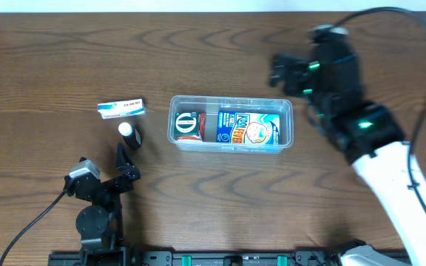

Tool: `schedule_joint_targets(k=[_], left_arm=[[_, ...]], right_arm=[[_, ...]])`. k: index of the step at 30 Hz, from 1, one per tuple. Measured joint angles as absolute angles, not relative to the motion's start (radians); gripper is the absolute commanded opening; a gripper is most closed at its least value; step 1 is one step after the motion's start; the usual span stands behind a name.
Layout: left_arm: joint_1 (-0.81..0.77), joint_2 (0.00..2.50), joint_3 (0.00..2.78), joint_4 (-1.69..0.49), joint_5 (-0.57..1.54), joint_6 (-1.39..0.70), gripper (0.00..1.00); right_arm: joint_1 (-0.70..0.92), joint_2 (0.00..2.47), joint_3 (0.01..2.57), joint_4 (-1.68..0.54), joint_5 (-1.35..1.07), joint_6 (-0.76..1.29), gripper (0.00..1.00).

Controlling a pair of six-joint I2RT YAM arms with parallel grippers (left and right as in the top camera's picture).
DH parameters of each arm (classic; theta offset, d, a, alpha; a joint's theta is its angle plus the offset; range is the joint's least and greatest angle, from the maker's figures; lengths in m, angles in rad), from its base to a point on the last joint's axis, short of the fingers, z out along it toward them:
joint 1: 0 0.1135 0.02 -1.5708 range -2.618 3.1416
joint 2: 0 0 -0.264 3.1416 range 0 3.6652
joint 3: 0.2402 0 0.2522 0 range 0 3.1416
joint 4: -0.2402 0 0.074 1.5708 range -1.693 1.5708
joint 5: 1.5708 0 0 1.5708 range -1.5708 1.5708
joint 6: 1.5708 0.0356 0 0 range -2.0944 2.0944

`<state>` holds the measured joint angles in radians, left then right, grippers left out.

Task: Pack container
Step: 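Raise the right gripper and retract it to the upper right, then reach the left gripper to the white Panadol box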

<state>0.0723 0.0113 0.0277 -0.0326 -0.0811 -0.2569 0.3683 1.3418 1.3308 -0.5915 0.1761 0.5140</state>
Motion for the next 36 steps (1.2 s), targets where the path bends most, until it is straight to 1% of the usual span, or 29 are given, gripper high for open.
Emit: schedule_joint_targets(k=[6,11,13,22,28,32,36], left_arm=[[0.072,0.011,0.028,-0.033,-0.081,-0.257,0.98],[0.072,0.011,0.028,-0.032,-0.086,-0.257,0.98],[0.072,0.011,0.028,-0.032,-0.086,-0.257,0.98],[0.072,0.011,0.028,-0.031,-0.078,-0.257,0.98],[0.072,0.032,0.059,-0.088,0.014,-0.242,0.98],[0.072,0.163,0.208,-0.188,0.040,-0.208,0.98],[0.072,0.395,0.480,-0.300,0.057,-0.179,0.98]], right_arm=[[0.124,1.358,1.329,-0.759,0.161,0.515,0.99],[-0.015,1.406,1.329,-0.833,0.142,0.523,0.99],[-0.047,1.425,1.328,-0.853,0.126,0.525,0.99],[-0.080,1.455,1.328,-0.886,0.101,0.527,0.99],[-0.080,1.455,1.328,-0.889,0.099,0.527,0.99],[-0.080,1.455,1.328,-0.890,0.097,0.527,0.99],[-0.080,1.455,1.328,-0.892,0.095,0.527,0.99]])
